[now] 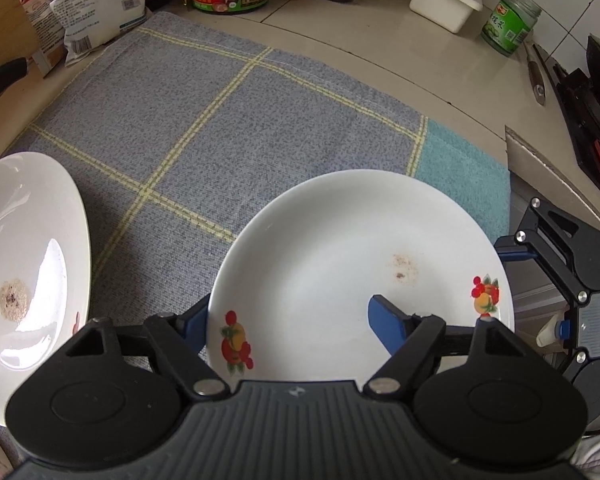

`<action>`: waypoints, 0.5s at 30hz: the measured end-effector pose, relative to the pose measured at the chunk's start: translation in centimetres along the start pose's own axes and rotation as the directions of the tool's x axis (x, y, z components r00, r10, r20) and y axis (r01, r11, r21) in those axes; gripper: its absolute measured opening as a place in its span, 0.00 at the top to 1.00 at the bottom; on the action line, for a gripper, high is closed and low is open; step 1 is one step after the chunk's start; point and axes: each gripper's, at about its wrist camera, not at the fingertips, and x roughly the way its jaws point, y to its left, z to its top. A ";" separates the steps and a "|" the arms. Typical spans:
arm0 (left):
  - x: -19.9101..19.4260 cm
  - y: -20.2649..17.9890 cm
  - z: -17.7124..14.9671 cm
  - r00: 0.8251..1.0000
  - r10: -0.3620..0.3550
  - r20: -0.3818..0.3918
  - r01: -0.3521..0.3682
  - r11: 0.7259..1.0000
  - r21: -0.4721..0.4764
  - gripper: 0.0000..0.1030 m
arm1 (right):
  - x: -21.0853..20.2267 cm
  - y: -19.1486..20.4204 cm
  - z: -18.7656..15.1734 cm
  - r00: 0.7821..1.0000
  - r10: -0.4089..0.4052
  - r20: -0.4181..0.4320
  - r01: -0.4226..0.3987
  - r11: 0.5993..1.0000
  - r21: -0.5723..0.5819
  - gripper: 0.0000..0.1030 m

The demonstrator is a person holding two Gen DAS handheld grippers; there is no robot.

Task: Organize plates and bowls
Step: 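Lift the gripped plate with the left tool off the towel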

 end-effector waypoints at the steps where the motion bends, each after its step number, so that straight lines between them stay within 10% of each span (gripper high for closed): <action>1: 0.0 0.0 0.0 1.000 0.000 0.000 0.000 1.000 0.001 0.24 | 0.0 0.0 0.0 1.000 0.000 -0.002 0.000 1.000 -0.002 0.00; 15: -1.1 -0.6 0.1 0.999 0.020 0.046 -0.022 0.999 0.037 0.24 | -0.1 -0.5 0.8 1.000 -0.025 -0.015 0.025 1.000 0.005 0.00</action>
